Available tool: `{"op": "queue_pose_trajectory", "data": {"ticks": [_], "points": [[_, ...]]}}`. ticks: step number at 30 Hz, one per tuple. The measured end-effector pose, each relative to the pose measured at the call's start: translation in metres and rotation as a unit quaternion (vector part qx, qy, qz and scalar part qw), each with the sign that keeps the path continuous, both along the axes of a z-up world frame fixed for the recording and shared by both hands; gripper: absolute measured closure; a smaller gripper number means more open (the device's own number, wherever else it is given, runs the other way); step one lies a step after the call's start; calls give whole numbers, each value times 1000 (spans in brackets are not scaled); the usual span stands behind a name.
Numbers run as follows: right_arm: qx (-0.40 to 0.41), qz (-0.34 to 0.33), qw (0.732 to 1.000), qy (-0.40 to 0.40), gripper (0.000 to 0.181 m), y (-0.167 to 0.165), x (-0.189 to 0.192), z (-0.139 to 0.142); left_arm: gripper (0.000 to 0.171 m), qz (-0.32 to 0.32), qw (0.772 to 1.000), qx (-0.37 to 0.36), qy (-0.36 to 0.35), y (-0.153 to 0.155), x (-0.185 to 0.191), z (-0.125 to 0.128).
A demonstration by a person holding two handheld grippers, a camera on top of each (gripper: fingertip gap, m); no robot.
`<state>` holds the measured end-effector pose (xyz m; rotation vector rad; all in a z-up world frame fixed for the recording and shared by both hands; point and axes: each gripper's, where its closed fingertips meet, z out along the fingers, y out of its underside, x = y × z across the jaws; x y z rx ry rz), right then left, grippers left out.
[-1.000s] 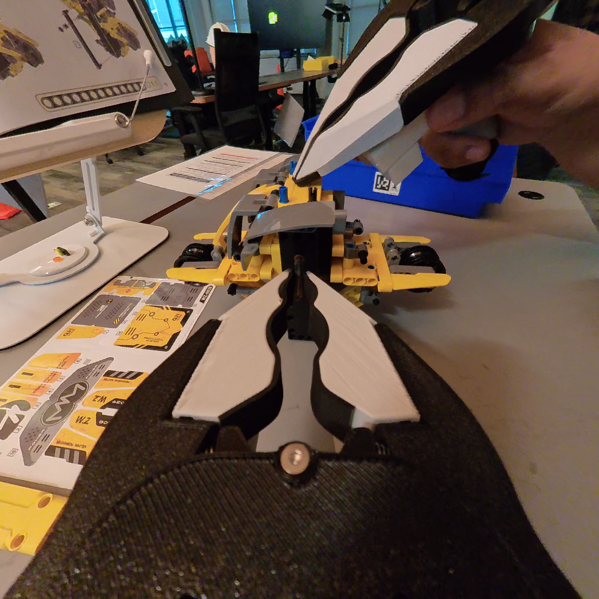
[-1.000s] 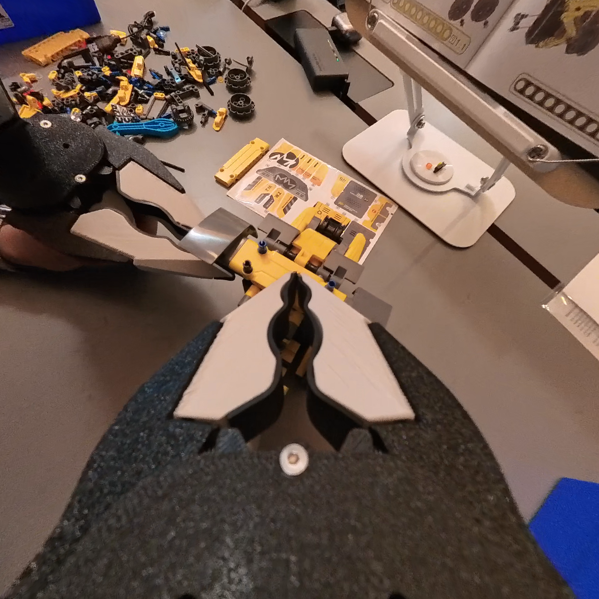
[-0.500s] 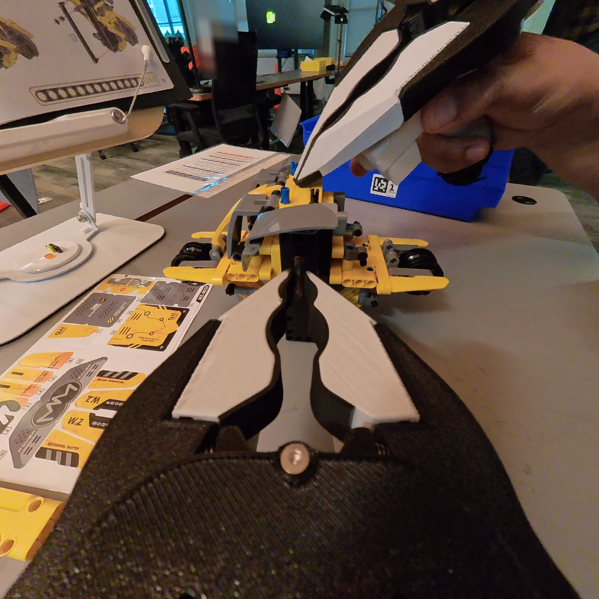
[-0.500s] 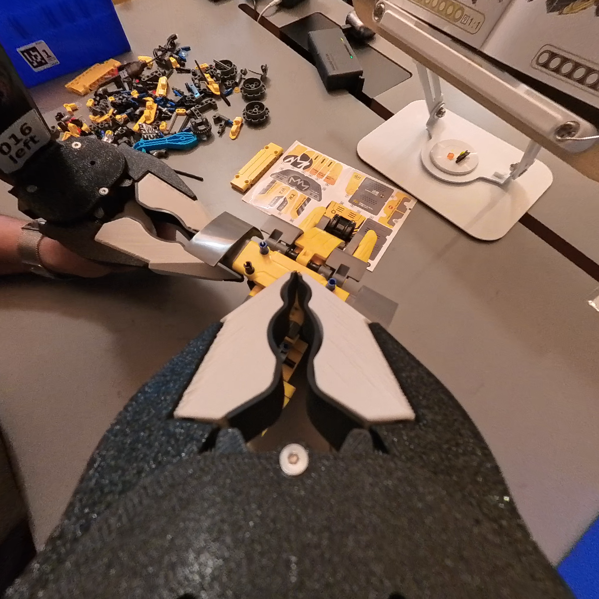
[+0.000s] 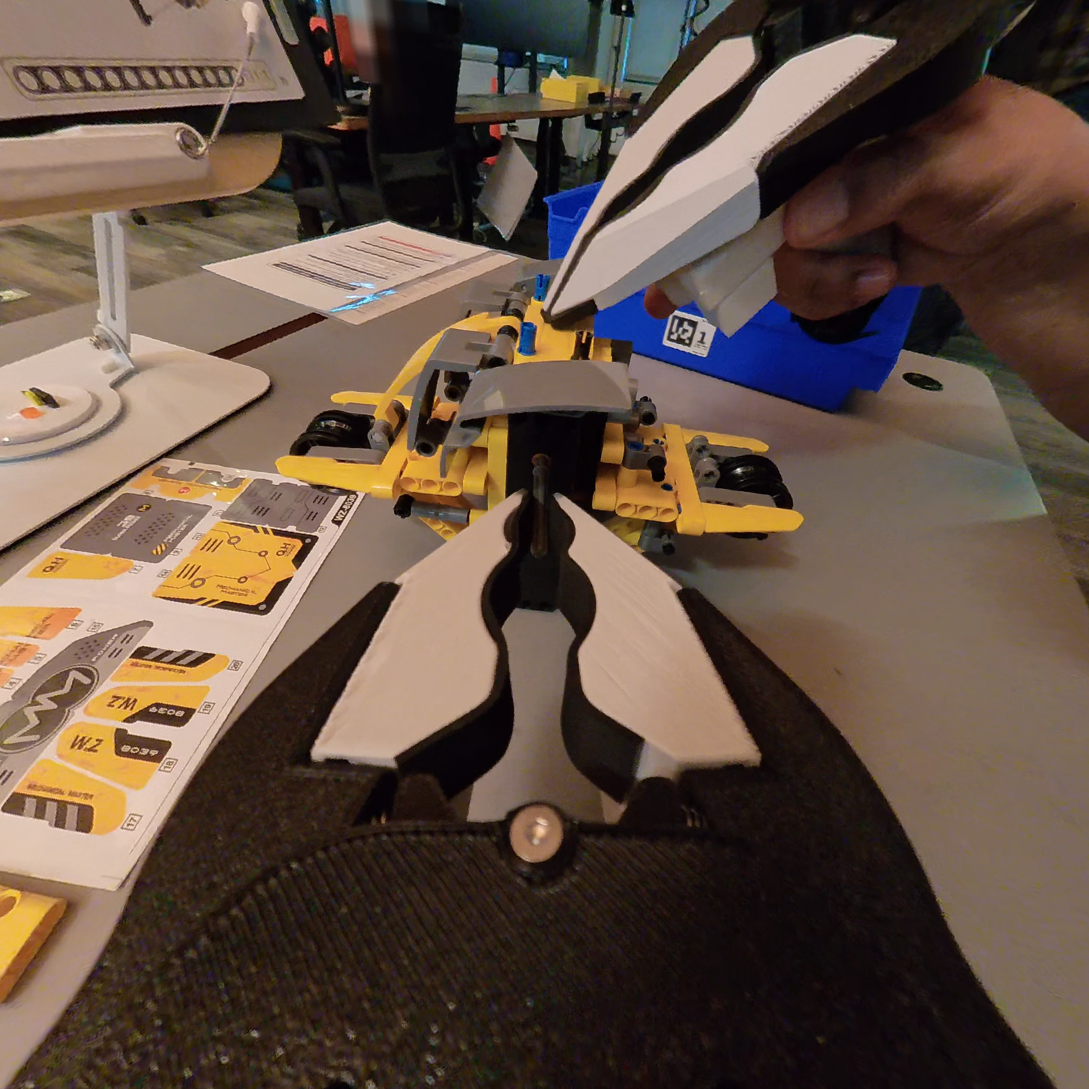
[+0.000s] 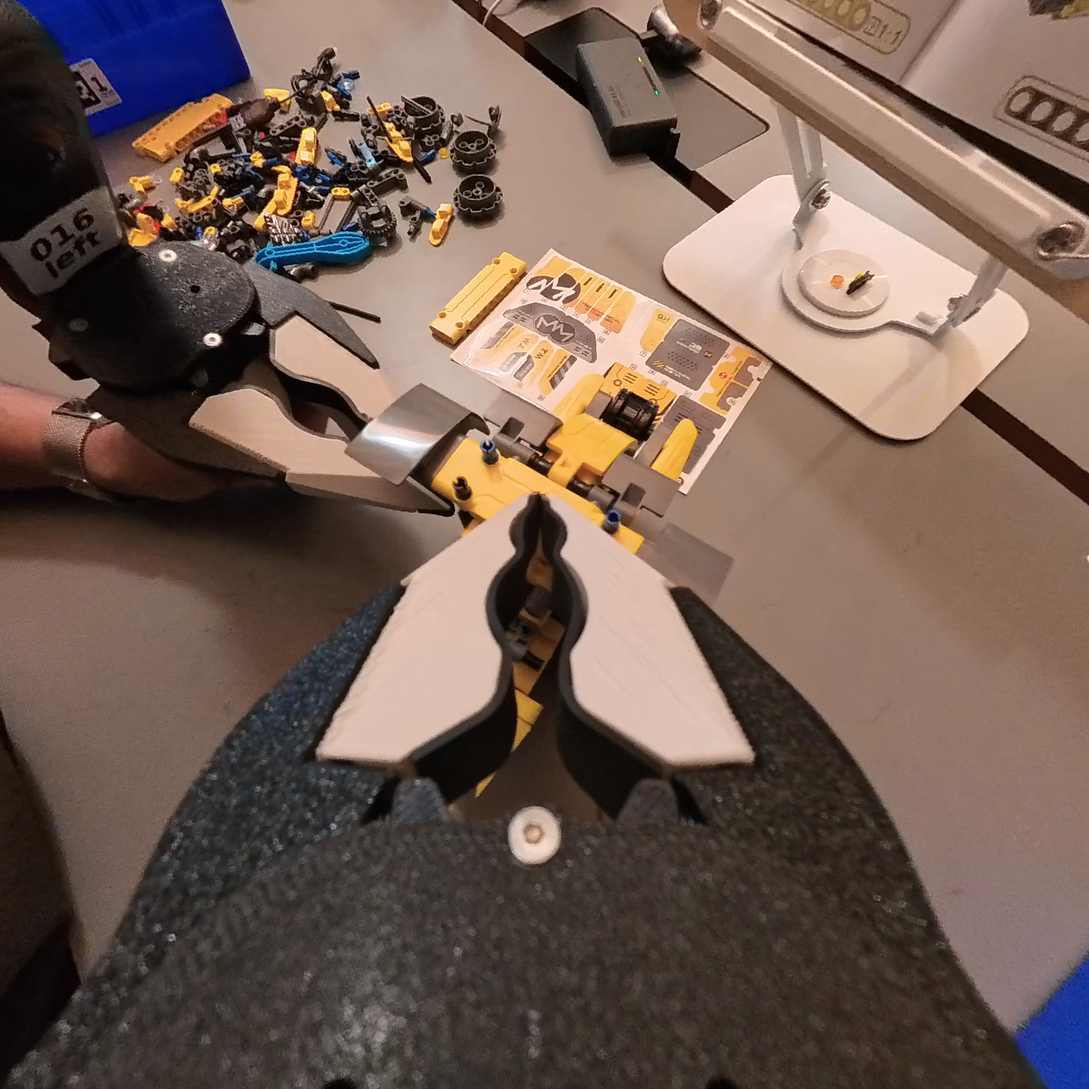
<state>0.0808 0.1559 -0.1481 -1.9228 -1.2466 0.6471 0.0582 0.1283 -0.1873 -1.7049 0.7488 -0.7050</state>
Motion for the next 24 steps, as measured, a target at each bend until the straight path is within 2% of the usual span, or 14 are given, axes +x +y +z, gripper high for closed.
{"op": "queue_pose_trajectory", "data": {"ticks": [9, 13, 18, 24], "points": [[-36, 23, 999, -14, 181, -9, -9, 0, 171, -5, 1000, -8, 3, 0, -1, 1], [-12, 12, 999, -34, 181, -8, -7, 0, 170, -6, 1000, -7, 5, 0, 3, 0], [-20, 14, 1000, -17, 181, -6, -6, 0, 170, -1, 1000, -4, 2, 1, 3, 0], [40, 27, 998, -26, 179, 4, 3, 9, 170, 7, 1000, 7, 6, 2, 4, 0]]}}
